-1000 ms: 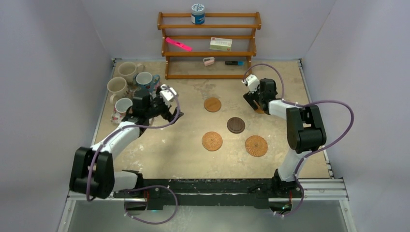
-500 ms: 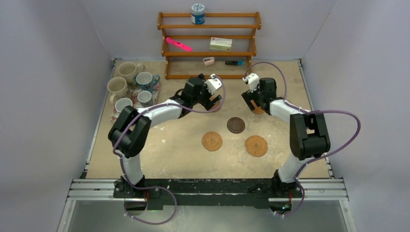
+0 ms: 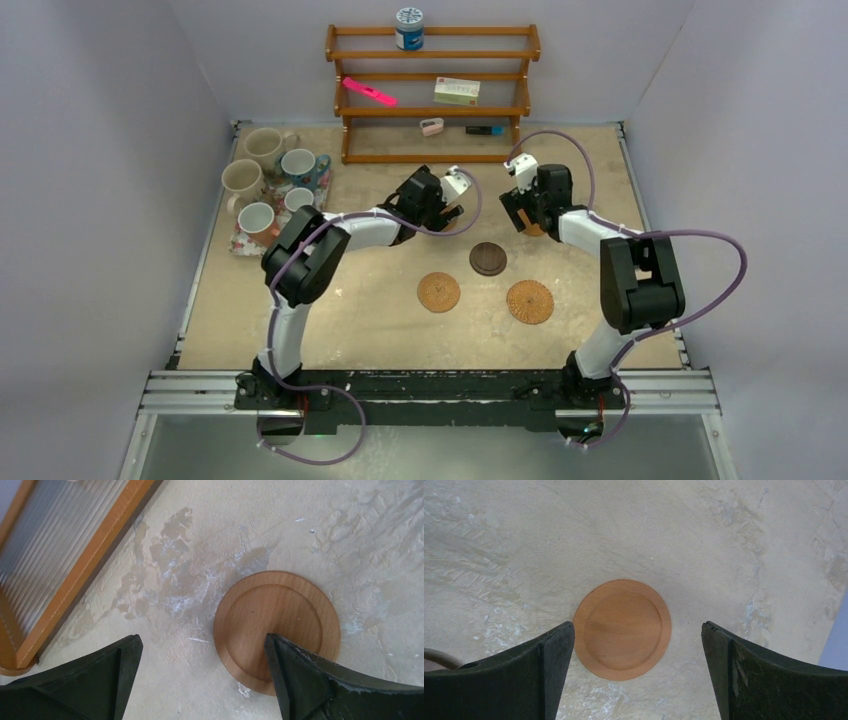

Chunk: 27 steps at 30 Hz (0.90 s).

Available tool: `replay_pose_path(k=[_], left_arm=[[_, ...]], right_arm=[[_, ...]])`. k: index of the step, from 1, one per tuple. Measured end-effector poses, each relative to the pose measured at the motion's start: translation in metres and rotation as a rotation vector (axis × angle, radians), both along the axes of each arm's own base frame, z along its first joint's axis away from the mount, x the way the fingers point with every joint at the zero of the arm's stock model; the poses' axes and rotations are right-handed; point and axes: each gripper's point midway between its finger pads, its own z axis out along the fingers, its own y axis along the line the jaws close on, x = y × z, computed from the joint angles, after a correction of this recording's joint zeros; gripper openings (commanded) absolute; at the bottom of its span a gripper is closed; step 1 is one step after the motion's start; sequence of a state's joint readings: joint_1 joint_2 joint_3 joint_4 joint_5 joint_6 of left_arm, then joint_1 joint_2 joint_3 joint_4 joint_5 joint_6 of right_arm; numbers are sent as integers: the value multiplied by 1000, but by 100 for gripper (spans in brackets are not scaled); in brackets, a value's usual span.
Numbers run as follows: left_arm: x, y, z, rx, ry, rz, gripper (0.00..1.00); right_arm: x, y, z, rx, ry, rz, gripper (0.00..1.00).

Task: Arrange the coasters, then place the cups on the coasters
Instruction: Move the coaster to the center of the board.

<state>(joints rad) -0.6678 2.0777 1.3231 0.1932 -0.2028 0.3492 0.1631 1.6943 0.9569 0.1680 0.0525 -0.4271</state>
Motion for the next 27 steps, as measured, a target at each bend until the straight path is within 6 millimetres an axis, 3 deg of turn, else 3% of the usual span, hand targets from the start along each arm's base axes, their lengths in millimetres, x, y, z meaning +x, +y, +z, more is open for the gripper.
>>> replay_pose_path(k=[15, 27], left_arm=[[35, 19, 0, 86, -73, 129, 98], [62, 73, 1, 117, -71, 255, 98]], right_arm=[[-3, -8, -7, -30, 14, -32, 99], [-5, -16, -7, -61, 18, -66, 99]])
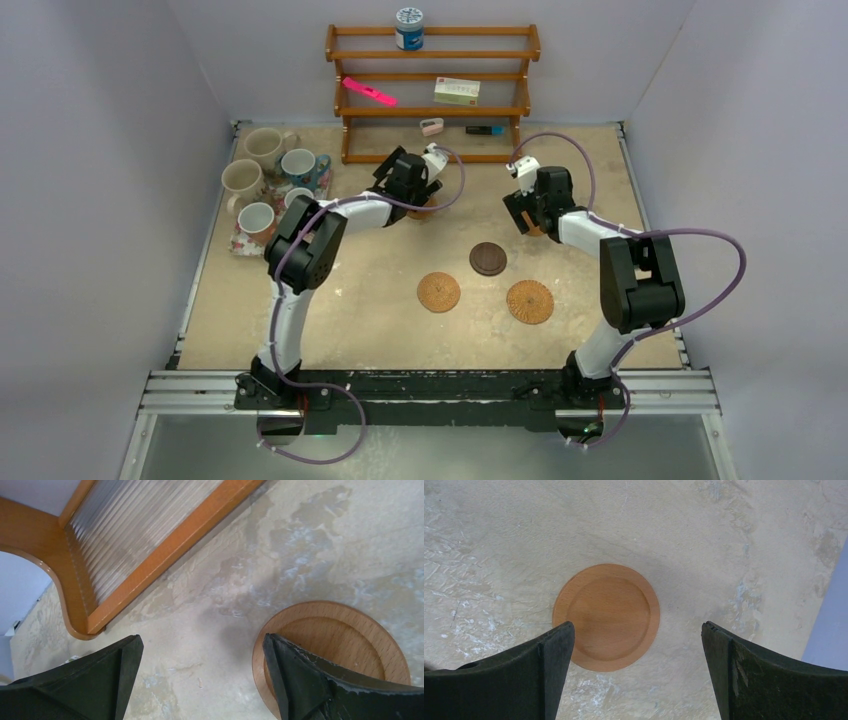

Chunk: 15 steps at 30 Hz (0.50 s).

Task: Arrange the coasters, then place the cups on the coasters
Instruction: Move the coaster to the center of the board.

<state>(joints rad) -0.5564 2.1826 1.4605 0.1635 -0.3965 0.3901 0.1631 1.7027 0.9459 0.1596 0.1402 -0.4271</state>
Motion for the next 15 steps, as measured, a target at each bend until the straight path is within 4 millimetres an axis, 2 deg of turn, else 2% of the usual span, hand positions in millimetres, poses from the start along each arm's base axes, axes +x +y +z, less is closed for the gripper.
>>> replay_pose_path(k=[6, 11, 15], left_arm=[[7, 19, 0, 10, 8, 41, 98], [13, 40, 1, 23, 14, 86, 97], [17, 52, 2, 34, 22, 114, 99]], right_arm=[[-1, -4, -3, -17, 11, -13, 99], [-1, -6, -15, -35, 54, -23, 99], [6, -8, -14, -48, 45, -36, 99]])
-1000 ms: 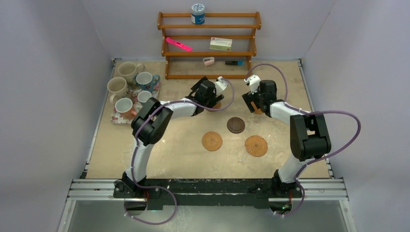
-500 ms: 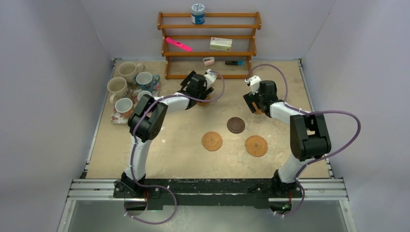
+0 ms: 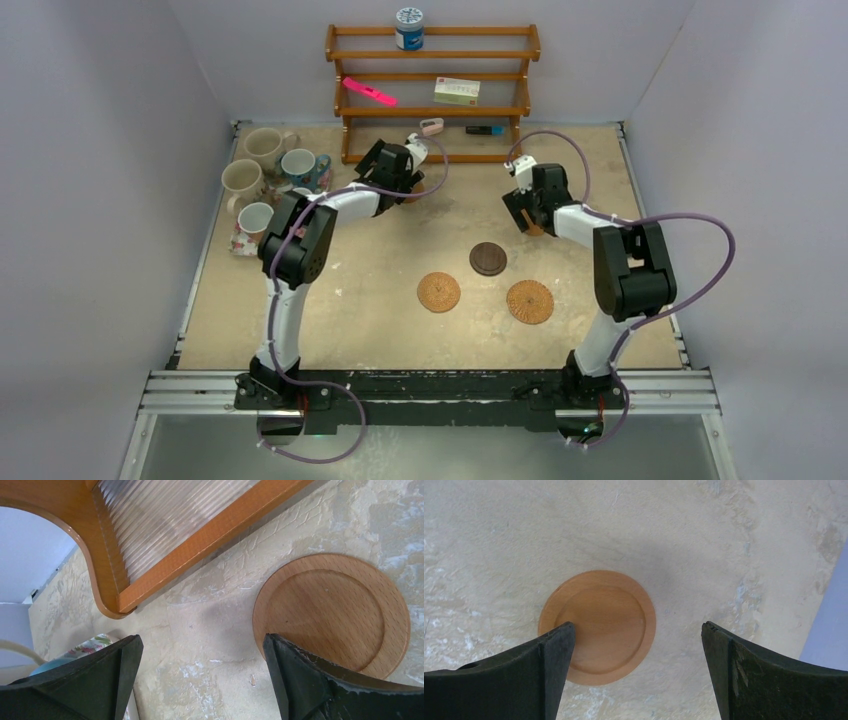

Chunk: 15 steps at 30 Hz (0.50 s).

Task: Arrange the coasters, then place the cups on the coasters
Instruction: Move the coaster to the center of the board.

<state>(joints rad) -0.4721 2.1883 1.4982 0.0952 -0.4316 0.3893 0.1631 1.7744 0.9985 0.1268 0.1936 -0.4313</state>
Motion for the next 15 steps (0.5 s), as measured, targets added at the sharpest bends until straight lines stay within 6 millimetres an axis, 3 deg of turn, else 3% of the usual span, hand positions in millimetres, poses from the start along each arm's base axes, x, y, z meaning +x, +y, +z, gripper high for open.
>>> replay_pose_path(k=[15], left_arm=[[-11, -8, 5, -54, 52, -51, 100]], right_arm=[[41, 2, 2, -7, -46, -25, 99]])
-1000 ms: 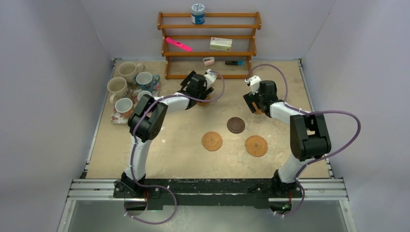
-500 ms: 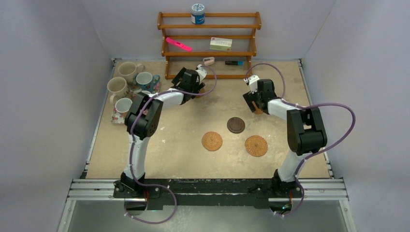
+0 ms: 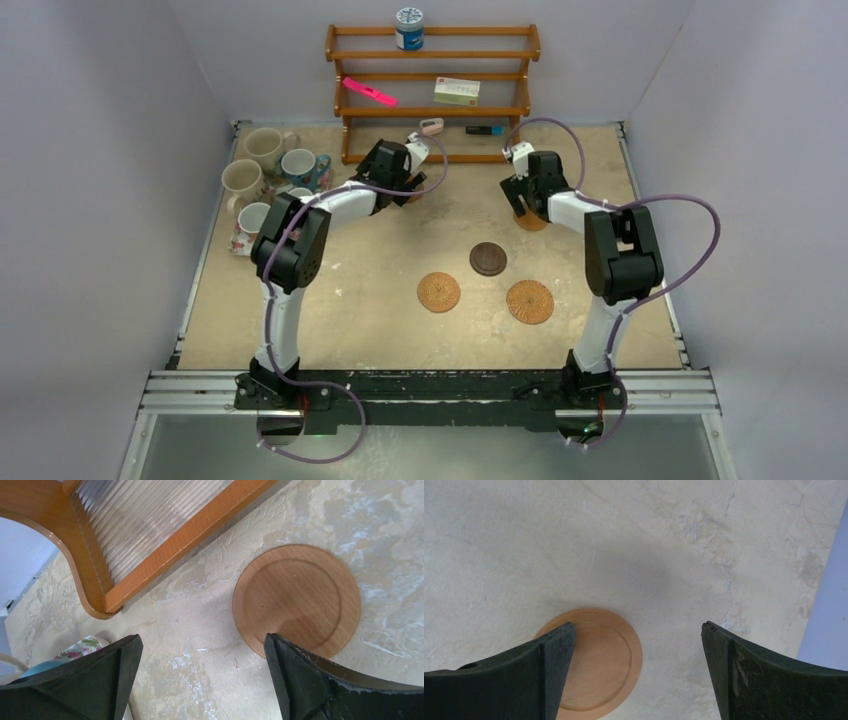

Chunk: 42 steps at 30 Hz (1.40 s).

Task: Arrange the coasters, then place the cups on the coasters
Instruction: Move the coaster to the center of the board.

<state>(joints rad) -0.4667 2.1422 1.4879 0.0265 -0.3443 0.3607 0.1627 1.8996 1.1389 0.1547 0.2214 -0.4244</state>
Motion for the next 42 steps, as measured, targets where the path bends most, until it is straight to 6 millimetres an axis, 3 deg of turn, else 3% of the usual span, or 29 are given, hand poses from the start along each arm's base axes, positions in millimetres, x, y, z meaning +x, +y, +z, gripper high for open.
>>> replay_pose_path(k=[4, 9, 15, 18, 22, 28, 31, 35, 39, 42], left_arm=[[-6, -6, 7, -33, 16, -29, 100], [-30, -13, 20, -64, 49, -93, 100], [-74, -31, 54, -114, 46, -223, 100], [-97, -39, 61, -129, 52, -283, 100], [-135, -47, 51, -102, 84, -365, 100], [-188, -56, 9, -25, 183, -486, 100], [-205, -59, -4, 0, 216, -539, 100], [-222, -70, -5, -12, 224, -624, 100], [-232, -84, 7, -58, 210, -692, 100], [-238, -94, 17, -90, 192, -736, 100]], right_arm=[[12, -1, 1, -1, -20, -25, 99], [25, -4, 2, -6, -57, -58, 99], [40, -8, 4, -24, -92, -88, 99], [46, -9, 4, -31, -99, -97, 99], [57, -10, 5, -39, -115, -112, 99], [60, -12, 6, -51, -122, -127, 99], [62, -14, 7, -62, -128, -141, 99], [61, -15, 7, -62, -127, -142, 99], [53, -12, 10, -42, -100, -134, 99], [40, -10, 31, -17, -99, -126, 99]])
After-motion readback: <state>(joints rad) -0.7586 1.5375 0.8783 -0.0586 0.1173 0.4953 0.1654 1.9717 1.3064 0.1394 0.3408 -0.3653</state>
